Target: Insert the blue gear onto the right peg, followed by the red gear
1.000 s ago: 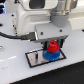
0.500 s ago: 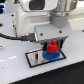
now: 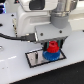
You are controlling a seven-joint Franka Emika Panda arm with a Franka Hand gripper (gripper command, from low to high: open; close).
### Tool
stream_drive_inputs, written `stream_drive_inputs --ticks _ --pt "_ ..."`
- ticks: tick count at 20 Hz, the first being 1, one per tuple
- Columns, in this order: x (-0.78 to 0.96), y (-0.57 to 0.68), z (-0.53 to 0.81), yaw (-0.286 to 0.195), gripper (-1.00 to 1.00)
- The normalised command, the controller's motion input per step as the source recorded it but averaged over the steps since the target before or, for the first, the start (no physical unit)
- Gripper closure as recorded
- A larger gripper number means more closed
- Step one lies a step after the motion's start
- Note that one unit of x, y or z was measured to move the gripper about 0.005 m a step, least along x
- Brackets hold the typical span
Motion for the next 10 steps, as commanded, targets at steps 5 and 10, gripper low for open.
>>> stream_drive_inputs --ticks 5,10 --pt "0.1 -0.02 -0.19 0.0 1.0" --pt "0.14 -0.01 0.02 0.0 1.0"
